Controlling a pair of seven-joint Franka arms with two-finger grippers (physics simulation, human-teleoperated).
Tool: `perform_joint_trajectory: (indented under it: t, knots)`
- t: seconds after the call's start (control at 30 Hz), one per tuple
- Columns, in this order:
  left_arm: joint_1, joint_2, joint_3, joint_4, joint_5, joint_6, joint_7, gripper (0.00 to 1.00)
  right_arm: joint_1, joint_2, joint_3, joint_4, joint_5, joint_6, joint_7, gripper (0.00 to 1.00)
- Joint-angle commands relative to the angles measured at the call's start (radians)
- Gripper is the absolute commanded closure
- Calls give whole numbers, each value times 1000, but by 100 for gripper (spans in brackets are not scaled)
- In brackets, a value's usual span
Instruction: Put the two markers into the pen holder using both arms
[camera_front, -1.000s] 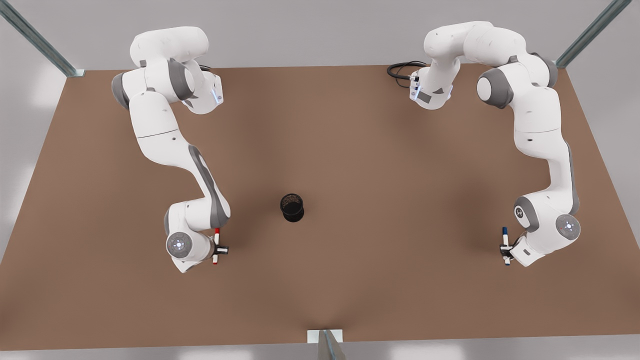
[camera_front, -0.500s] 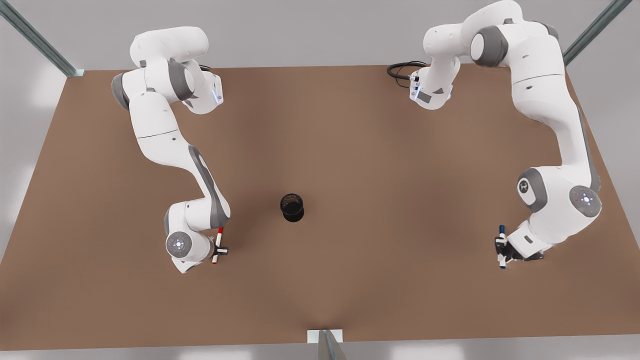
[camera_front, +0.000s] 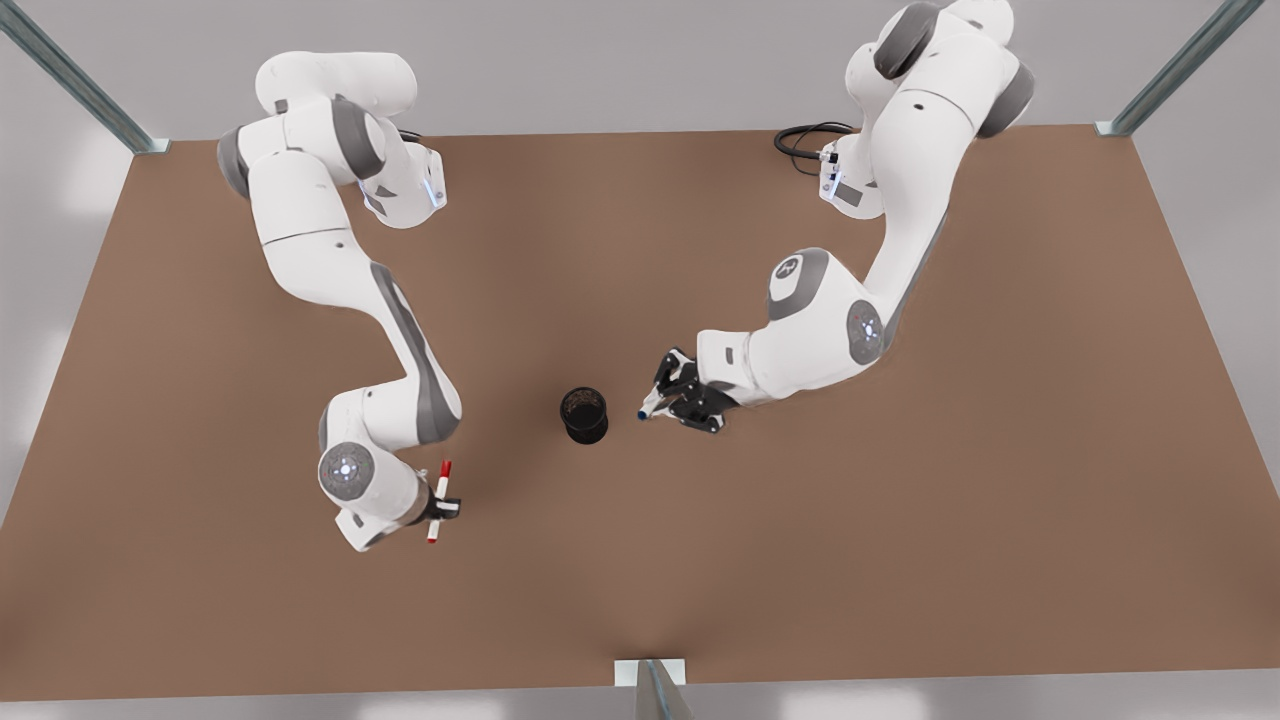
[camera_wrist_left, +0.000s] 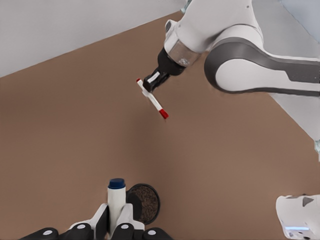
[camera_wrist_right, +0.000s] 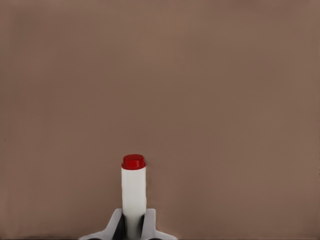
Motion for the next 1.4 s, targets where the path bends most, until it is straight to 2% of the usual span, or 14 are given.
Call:
perform_joint_trajectory:
  t: [0.0, 0.1, 0.27, 0.5, 0.83, 0.87, 0.9, 0.93, 1.03, 1.07, 1.1, 1.23, 1.27, 1.37]
  knots:
    - [-62, 22, -3, 1, -50, 407, 352, 79, 2, -28, 24, 2, -6, -6, 35, 73]
    - [-165, 94, -3, 7, -47, 628, 348, 79, 2, -68, 43, 2, -7, -24, 69, 75]
    - [-225, 169, 2, 11, -33, 774, 352, 79, -9, -159, 48, -4, -7, -87, 60, 75]
    - [-250, 174, 2, -41, -44, 780, 279, 75, -12, -347, 50, -196, -9, -105, 58, 76]
    - [-279, 279, 7, -74, -33, 918, 300, 74, 0, -317, 50, -233, -17, 22, 60, 76]
    - [-286, 289, 7, -74, -33, 934, 305, 70, -1, -315, 50, -233, -32, 22, 60, 76]
    - [-290, 292, 7, -71, -35, 934, 305, 30, -1, -315, 50, -237, -33, 27, 60, 75]
    - [-291, 295, 7, -73, -35, 934, 302, 21, -1, -315, 50, -240, -33, 28, 60, 75]
    - [-291, 302, 7, -71, -35, 934, 302, 20, -1, -315, 50, -240, -33, 28, 60, 75]
    - [-290, 298, 5, -67, -35, 934, 299, 12, -1, -314, 50, -240, -33, 30, 60, 75]
    - [-245, 281, 4, -73, -39, 882, 295, 0, -1, -314, 50, -240, -33, 30, 60, 75]
    - [45, 99, -10, -56, -42, 244, 268, 0, 20, -321, 80, -236, -35, 86, 71, 75]
    - [177, 69, 0, -41, -25, -38, 213, 0, 72, -326, 90, -236, -37, 155, 112, 76]
    - [329, 4, 28, 65, 405, -583, -267, 0, 160, -341, 128, -233, -138, 253, 321, 75]
